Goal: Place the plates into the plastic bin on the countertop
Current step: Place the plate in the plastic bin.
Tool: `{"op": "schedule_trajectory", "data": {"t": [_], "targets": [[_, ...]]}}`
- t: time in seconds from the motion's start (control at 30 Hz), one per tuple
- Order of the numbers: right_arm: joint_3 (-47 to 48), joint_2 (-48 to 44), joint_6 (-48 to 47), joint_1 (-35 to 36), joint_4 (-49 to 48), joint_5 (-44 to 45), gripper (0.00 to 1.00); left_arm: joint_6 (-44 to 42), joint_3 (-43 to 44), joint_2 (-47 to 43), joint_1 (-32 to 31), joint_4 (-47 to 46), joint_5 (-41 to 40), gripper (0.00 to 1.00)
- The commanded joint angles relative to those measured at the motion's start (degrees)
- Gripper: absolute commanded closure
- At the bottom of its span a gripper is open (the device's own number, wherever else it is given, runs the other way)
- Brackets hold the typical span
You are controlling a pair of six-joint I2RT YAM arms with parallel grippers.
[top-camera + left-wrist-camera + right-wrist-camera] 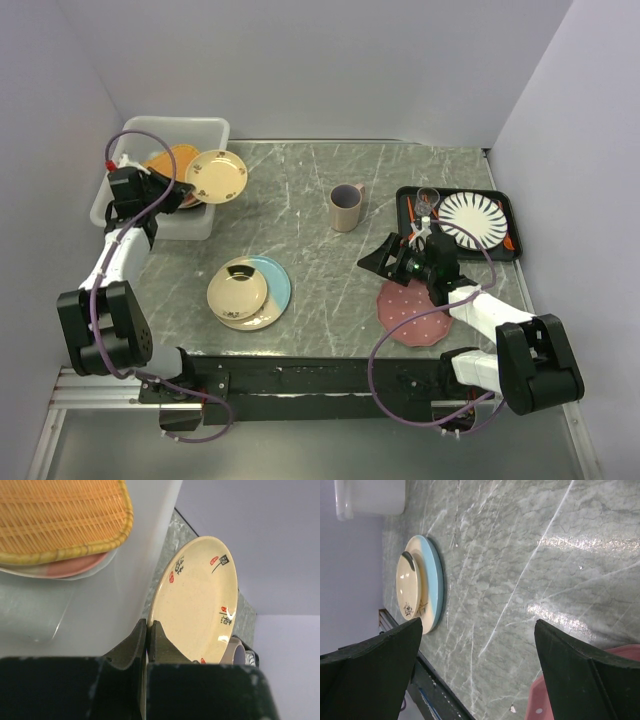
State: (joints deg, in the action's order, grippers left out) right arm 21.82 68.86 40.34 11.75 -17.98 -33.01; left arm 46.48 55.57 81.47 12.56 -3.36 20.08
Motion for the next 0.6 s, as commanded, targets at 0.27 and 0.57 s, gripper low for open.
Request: {"op": "schedule_trajectory", "data": {"t": [0.27, 0.57], "targets": [[2.35, -0.22, -1.58, 0.29, -1.53, 0.41, 0.0, 4.67, -0.02, -4.83, 6.34, -4.9, -0.65, 0.99], [1.82, -1.01, -2.54, 0.29, -0.13, 1.46, 0.0, 5.2, -1.78, -5.45, 8.8, -5.61, -2.94, 0.99]]}}
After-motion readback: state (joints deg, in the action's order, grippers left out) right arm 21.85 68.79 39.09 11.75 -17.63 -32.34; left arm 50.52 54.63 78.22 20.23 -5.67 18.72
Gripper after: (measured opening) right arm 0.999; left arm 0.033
